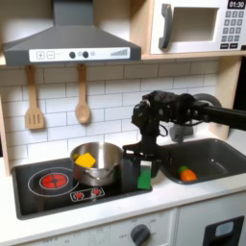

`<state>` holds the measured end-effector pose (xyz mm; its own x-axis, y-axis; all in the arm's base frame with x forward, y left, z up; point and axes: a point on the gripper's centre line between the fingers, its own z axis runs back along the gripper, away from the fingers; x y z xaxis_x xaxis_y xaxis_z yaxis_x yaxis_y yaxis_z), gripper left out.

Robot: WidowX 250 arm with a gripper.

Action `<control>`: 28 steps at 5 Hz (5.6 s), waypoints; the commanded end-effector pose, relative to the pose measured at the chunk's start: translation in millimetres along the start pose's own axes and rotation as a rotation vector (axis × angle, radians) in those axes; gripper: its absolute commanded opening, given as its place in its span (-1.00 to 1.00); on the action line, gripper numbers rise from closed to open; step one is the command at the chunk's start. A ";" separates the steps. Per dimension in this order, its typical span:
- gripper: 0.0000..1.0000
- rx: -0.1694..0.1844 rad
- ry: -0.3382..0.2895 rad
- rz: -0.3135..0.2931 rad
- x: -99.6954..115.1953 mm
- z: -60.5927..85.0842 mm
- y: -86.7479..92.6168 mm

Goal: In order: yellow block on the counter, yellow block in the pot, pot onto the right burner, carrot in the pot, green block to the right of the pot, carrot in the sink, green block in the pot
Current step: 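Put the green block in the pot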

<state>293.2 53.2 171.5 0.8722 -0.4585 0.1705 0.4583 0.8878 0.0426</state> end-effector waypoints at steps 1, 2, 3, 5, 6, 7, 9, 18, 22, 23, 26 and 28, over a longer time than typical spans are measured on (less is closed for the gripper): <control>-1.00 0.001 0.020 0.054 5.1 -0.7 -7.0; -1.00 -0.012 0.017 0.095 6.7 0.2 -9.3; -1.00 -0.019 0.014 0.131 9.5 3.2 -12.3; -1.00 -0.032 0.017 0.193 15.0 5.3 -25.0; -1.00 -0.036 0.016 0.198 18.7 4.8 -30.3; -1.00 -0.034 0.013 0.210 21.0 1.8 -33.1; -1.00 -0.029 0.016 0.300 26.5 -7.9 -47.6; 1.00 0.037 -0.009 0.314 33.3 -1.1 -37.8; 1.00 0.022 0.003 0.263 46.5 -24.5 -32.8; 1.00 0.017 0.014 0.249 45.1 -30.0 -33.0; 1.00 0.030 -0.001 0.242 49.1 -28.4 -32.1; -1.00 0.033 -0.014 0.235 48.8 -26.3 -32.6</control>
<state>327.0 0.8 152.7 0.9509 -0.2405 0.1945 0.2387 0.9705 0.0333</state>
